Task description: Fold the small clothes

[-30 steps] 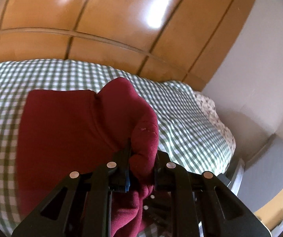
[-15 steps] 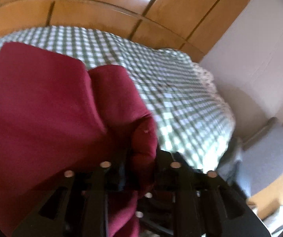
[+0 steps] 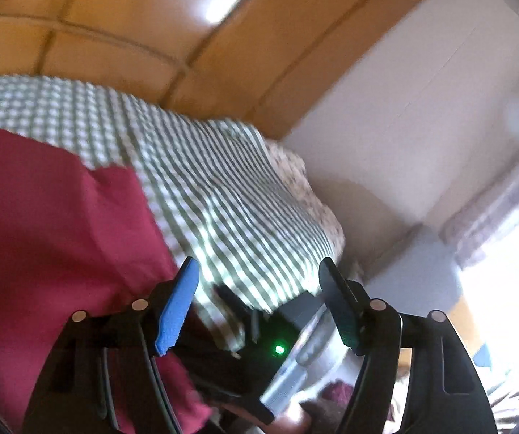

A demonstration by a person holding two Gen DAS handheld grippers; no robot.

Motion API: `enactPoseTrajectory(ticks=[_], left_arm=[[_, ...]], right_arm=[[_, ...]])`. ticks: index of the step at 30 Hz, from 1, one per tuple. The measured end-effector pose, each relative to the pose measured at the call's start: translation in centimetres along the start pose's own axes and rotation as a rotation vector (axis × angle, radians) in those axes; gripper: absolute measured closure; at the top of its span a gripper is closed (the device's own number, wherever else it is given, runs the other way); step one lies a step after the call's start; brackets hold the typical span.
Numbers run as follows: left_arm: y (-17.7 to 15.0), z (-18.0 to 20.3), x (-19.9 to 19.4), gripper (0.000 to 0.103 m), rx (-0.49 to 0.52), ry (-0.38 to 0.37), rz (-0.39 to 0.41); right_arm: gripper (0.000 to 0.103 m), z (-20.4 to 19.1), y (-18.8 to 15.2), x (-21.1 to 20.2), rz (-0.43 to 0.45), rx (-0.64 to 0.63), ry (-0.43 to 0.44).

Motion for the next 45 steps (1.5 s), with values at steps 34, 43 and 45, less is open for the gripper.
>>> enactPoseTrajectory(ticks=[34, 43, 45], left_arm=[[-6.5, -11.9, -3.9, 0.019, 0.112, 0.675, -0.111], [-6.3, -12.0, -6.0, 0.014, 0.017, 0.618, -0.024], [-5.8, -12.0, -7.4, 0.014, 0.007, 0.636, 0.038]], right_arm=[[0.002, 2.3, 5.2, -1.3, -0.071, 0.096, -0.112], [0.002, -2.3, 5.3, -7.0, -0.157, 0.223, 0.248], [0.002, -4.5, 4.4, -7.2, -0.231, 0.206, 0.335]])
Point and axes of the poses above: each gripper's, at about its wrist camera, not at the fingertips, and x roughly the way its jaws point, z to its right, y to its top, the point moved 9 cm from there along x, roughly the way its jaws point, and after that the axes turned 11 degrees about x, right-handed, at the moved point
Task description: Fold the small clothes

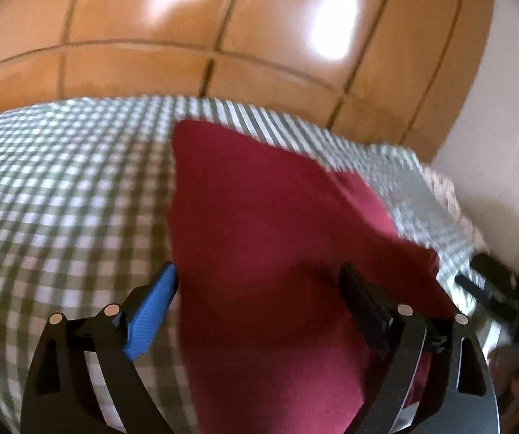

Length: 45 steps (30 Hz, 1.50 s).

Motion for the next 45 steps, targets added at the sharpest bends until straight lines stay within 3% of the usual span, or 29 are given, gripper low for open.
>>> enactPoseTrajectory(ticks=[3, 7, 9, 10, 13, 16, 21, 22, 25, 28, 32, 35, 38, 41, 42, 43, 44, 45], left_arm=[[0.6, -1.7, -1.5, 0.014, -0.006, 0.071, 0.062], [-0.4, -3.1, -1.3, 0.014, -0.016, 0.097, 0.023], [-1.0, -3.1, -1.0, 0.014, -0.034, 0.074, 0.009], [-1.1, -3.1, -1.1, 0.014, -0.042, 0.062, 0.011], [-0.9, -2.4, -1.6, 0.014, -0.004, 0.063, 0.026], [-0.6, -1.4, -1.8, 0.013, 0.061, 0.065, 0.052], [-2.0, 0.4, 0.5, 0.010, 0.176, 0.058, -0.004], [-2.2, 0.6, 0.6, 0.010, 0.179, 0.047, -0.006], [-2.7, 0.4, 0.6, 0.010, 0.160, 0.024, -0.018], [-2.7, 0.0, 0.8, 0.009, 0.126, 0.010, -0.018], [-2.9, 0.2, 0.9, 0.009, 0.091, -0.005, -0.027], [-2.9, 0.3, 0.9, 0.009, 0.098, 0.000, -0.030], [-2.9, 0.4, 0.8, 0.009, 0.103, 0.003, -0.035], [-2.8, 0.3, 0.8, 0.009, 0.106, 0.001, -0.038], [-2.9, 0.3, 0.7, 0.009, 0.111, -0.002, -0.037], [-2.9, 0.3, 0.7, 0.006, 0.114, -0.004, -0.039], [-3.0, 0.3, 0.8, 0.004, 0.117, -0.008, -0.043], [-3.1, 0.4, 0.8, 0.004, 0.119, -0.024, -0.049]], right_arm=[[0.005, -1.2, -1.6, 2.0, -0.115, 0.037, 0.081], [0.033, -0.4, -2.7, 5.8, -0.244, 0.201, 0.147], [0.057, 0.7, -2.2, 7.1, -0.238, 0.284, 0.155], [0.081, 1.1, -1.9, 7.3, -0.231, 0.300, 0.146], [0.086, 0.5, 0.1, 5.5, -0.137, 0.264, 0.183], [0.086, 0.0, 1.7, 3.3, -0.030, 0.116, 0.103], [0.085, 4.2, -0.4, 5.7, -0.093, 0.122, -0.024], [0.081, 4.6, -1.0, 5.6, -0.091, 0.131, -0.013], [0.054, 4.1, -0.1, 4.3, -0.067, 0.150, 0.019], [0.040, 2.3, 2.8, 1.3, 0.073, 0.030, -0.102], [0.044, -1.3, 5.6, -0.7, 0.189, -0.080, -0.119], [0.060, -4.9, 4.9, 1.5, 0.111, -0.220, -0.096], [0.062, -5.6, 3.6, 5.5, 0.019, -0.283, -0.127], [0.064, -3.0, 2.8, 8.2, 0.003, -0.291, -0.238], [0.062, -0.7, 2.9, 8.8, 0.015, -0.277, -0.304], [0.054, 0.6, 2.7, 9.0, 0.025, -0.264, -0.323], [0.039, 2.6, 2.6, 9.3, 0.033, -0.233, -0.320], [0.036, 3.6, 2.5, 9.4, 0.043, -0.217, -0.303]])
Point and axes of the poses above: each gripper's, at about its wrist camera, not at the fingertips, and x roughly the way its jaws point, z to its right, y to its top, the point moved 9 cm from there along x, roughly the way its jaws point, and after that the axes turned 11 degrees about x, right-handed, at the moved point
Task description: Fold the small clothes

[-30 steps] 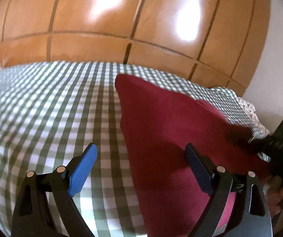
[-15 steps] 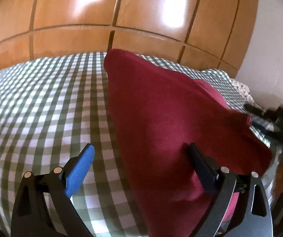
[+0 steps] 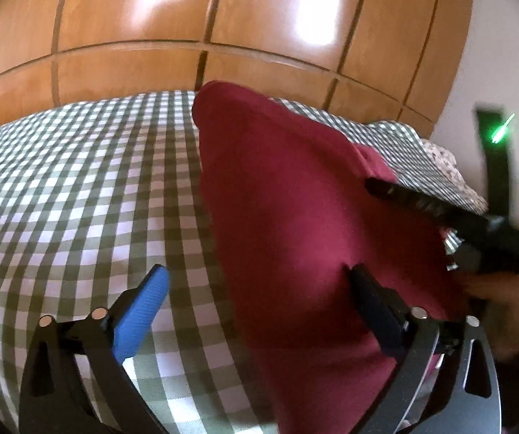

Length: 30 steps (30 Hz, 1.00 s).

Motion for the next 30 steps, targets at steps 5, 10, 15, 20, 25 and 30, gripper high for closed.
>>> enactPoseTrajectory(ticks=[5, 10, 15, 20, 25, 30], left_arm=[[0.7, 0.8, -1.8, 0.004, 0.026, 0.016, 0.056], [6.1, 2.0, -2.2, 0.004, 0.142, 0.111, 0.105], [10.3, 1.3, 2.6, 0.006, 0.189, 0.229, -0.009], [9.4, -2.7, 9.0, 0.006, 0.197, 0.382, -0.195], [6.6, -6.3, 12.8, 0.005, 0.105, 0.287, -0.259], [6.4, -6.4, 12.8, 0.004, 0.111, 0.281, -0.230]], right_arm=[[0.028, 1.6, -0.7, -0.5, 0.013, 0.069, 0.054], [0.027, 1.2, -0.6, -0.6, 0.029, 0.049, 0.032], [0.023, 1.2, -0.4, -0.4, 0.021, 0.052, 0.016], [0.022, 1.1, -0.5, 0.0, -0.001, 0.058, 0.018], [0.020, 0.7, -0.7, 0.5, -0.016, 0.041, 0.009], [0.019, 0.8, -0.7, 0.7, -0.018, 0.048, 0.013]])
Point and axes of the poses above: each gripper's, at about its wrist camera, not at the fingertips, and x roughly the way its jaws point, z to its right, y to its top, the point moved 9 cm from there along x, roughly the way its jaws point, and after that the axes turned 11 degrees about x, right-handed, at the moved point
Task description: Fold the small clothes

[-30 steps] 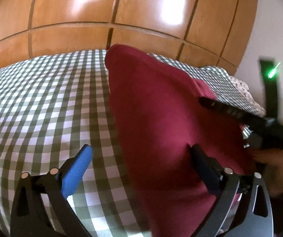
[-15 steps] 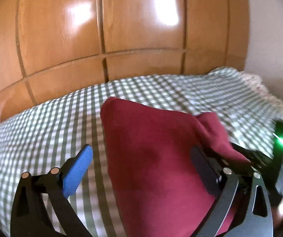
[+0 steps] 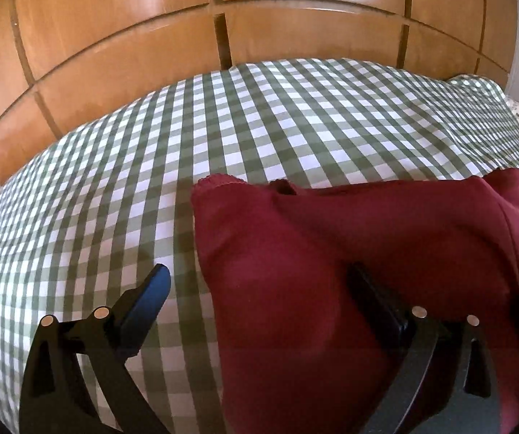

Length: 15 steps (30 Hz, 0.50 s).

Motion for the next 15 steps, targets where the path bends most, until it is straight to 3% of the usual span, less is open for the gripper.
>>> enactPoseTrajectory(ticks=[4, 15], left_arm=[[0.3, 0.3, 0.1, 0.004, -0.009, -0.012, 0.008], [-1.5, -0.8, -3.0, 0.004, -0.084, 0.051, 0.066]], right_arm=[[0.018, 0.0, 0.0, 0.0, 0.002, -0.001, -0.001], [0.014, 0.1, -0.1, 0.0, 0.003, -0.003, -0.001]])
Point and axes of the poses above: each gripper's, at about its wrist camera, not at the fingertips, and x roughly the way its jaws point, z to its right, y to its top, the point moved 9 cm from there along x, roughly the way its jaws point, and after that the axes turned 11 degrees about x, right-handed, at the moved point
